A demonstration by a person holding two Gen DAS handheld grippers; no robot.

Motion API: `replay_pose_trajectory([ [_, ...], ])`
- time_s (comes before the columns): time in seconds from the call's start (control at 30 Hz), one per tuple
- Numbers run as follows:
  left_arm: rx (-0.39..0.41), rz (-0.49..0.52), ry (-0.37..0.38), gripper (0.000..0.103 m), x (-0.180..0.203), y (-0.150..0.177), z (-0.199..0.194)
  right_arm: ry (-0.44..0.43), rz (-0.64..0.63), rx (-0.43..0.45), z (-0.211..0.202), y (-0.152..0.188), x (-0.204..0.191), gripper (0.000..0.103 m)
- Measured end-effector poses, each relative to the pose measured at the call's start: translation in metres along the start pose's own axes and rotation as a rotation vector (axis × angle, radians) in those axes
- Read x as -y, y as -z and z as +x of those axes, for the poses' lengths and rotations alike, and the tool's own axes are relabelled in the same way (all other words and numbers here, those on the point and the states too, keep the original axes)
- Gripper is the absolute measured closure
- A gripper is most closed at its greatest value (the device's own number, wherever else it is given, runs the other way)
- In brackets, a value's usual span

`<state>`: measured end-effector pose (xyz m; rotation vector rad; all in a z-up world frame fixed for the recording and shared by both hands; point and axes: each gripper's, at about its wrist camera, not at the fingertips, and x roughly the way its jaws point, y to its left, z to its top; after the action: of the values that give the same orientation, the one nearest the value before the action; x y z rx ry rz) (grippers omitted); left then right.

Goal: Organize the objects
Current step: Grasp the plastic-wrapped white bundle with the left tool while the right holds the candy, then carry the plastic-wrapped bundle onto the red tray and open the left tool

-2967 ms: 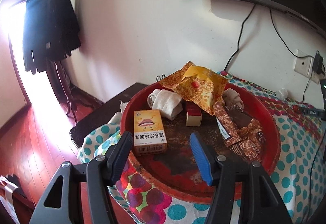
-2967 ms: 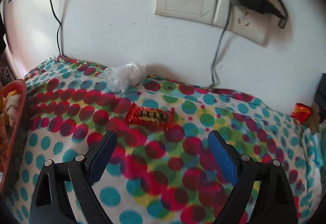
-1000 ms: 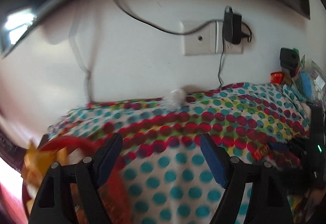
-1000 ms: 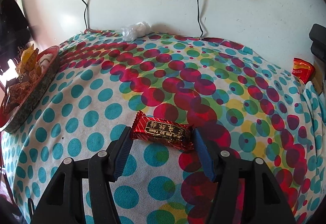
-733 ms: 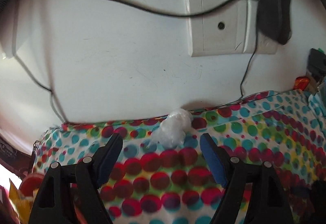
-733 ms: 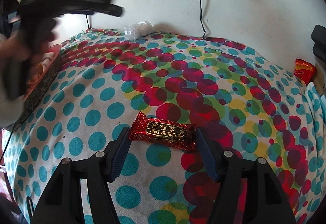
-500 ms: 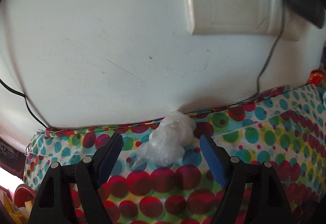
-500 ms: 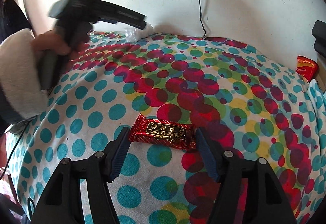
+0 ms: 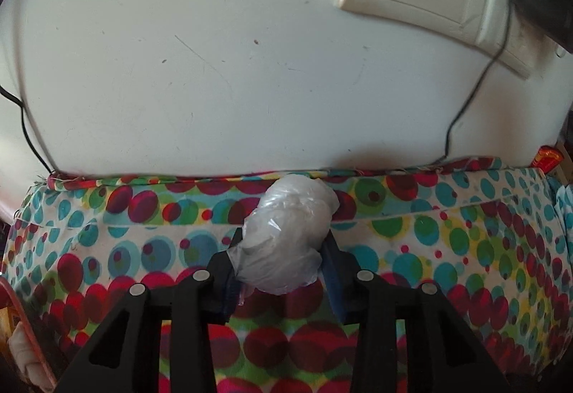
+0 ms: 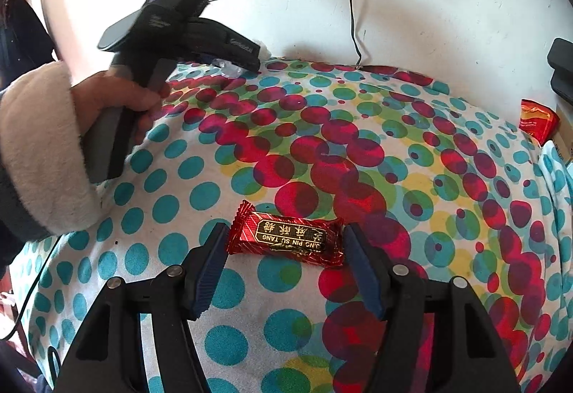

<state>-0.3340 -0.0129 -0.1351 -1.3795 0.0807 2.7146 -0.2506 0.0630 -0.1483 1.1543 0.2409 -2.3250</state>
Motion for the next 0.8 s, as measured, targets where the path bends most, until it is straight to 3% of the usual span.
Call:
replay_pose_trajectory([
  [0.4, 0.021, 0.024, -0.016, 0.063, 0.011, 0.036, -0.062, 0.030, -0.036, -0.007, 0.000, 0.002, -0.001, 0.042],
  [0.8, 0.014, 0.032, -0.025, 0.063, 0.022, 0.051, -0.098, 0.055, -0.061, -0.013, 0.002, 0.002, -0.004, 0.042],
])
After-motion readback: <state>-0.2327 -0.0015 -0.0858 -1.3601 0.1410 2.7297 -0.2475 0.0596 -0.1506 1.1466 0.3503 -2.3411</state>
